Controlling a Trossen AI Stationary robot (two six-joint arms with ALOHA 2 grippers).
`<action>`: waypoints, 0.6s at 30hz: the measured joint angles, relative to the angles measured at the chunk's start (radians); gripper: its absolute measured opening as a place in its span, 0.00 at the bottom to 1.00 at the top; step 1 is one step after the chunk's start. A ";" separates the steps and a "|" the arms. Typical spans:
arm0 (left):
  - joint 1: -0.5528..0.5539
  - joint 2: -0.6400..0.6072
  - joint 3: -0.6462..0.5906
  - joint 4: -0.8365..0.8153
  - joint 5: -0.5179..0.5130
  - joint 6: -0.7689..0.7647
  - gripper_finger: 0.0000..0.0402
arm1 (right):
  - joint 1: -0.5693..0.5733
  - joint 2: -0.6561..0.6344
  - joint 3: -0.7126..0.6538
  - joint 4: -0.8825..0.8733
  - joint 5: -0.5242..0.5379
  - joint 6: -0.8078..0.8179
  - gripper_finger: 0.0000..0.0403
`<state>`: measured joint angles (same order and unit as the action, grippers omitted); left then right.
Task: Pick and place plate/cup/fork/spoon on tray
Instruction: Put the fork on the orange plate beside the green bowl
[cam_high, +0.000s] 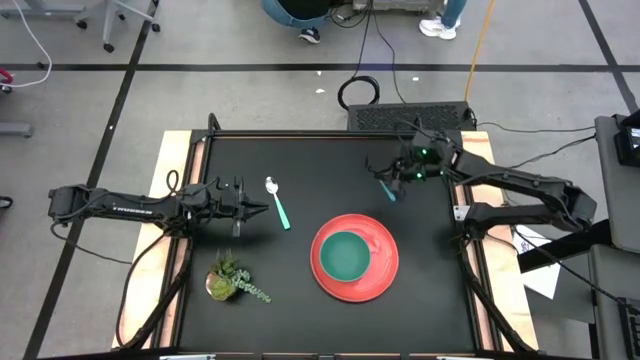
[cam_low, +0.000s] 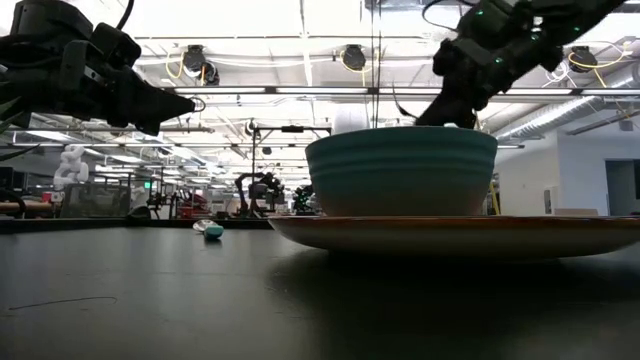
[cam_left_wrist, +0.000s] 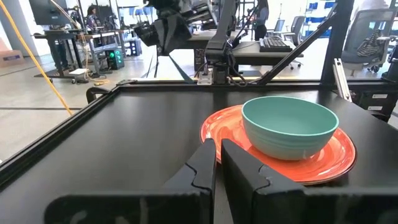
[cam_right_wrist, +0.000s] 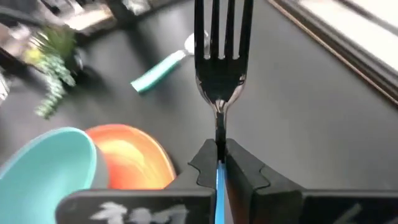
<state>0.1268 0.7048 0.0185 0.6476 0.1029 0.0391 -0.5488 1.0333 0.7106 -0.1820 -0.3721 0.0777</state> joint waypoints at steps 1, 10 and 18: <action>0.000 0.000 0.000 0.000 0.000 0.000 0.08 | 0.002 -0.015 -0.019 0.032 0.000 0.007 0.01; 0.000 0.000 0.000 0.000 0.000 -0.002 0.08 | 0.002 -0.160 -0.171 0.105 0.000 0.018 0.01; 0.000 0.000 0.000 0.000 0.000 -0.003 0.08 | 0.002 -0.246 -0.216 0.104 0.001 0.067 0.01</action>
<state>0.1265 0.7052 0.0185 0.6479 0.1025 0.0357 -0.5468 0.7874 0.4946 -0.0780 -0.3710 0.1448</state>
